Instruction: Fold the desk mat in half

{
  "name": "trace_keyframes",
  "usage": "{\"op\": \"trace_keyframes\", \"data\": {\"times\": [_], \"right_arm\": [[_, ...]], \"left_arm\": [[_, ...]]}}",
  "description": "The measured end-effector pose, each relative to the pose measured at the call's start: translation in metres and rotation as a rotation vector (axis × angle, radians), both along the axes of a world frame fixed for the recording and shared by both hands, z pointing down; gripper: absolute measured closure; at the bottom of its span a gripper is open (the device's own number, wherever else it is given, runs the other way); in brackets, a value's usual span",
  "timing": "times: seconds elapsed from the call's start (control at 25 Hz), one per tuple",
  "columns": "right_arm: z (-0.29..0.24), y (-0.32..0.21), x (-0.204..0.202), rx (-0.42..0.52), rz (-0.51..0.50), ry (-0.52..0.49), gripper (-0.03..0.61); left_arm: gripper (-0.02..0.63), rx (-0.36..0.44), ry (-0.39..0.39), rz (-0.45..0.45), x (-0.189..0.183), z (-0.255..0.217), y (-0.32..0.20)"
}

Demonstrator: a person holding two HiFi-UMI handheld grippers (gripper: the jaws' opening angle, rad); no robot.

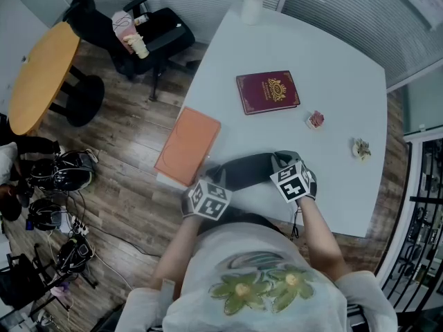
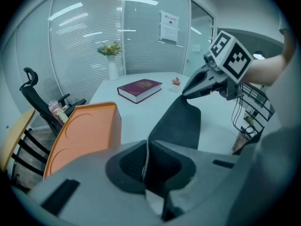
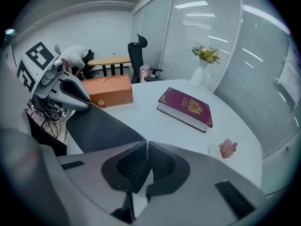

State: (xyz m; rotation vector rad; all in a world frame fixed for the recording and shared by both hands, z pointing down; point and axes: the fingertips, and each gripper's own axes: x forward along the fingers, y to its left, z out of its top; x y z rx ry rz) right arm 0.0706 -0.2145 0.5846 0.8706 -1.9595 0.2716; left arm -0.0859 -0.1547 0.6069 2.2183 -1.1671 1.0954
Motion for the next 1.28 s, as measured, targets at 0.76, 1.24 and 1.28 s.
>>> {"op": "trace_keyframes", "data": {"times": [0.76,1.24,1.28], "right_arm": [[0.045,-0.016,-0.002,-0.069,-0.027,0.048,0.549],[0.067,-0.017,-0.006,-0.107,-0.035,0.065,0.548],[0.068,-0.017,-0.006,-0.108,-0.034,0.066,0.548]], "left_arm": [[0.588,-0.051,-0.123,-0.003,0.001,0.038,-0.010],[0.588,-0.159,-0.080,-0.071,-0.002,0.063,-0.005],[0.588,-0.162,-0.078,-0.073,-0.002,0.065,-0.004]]}}
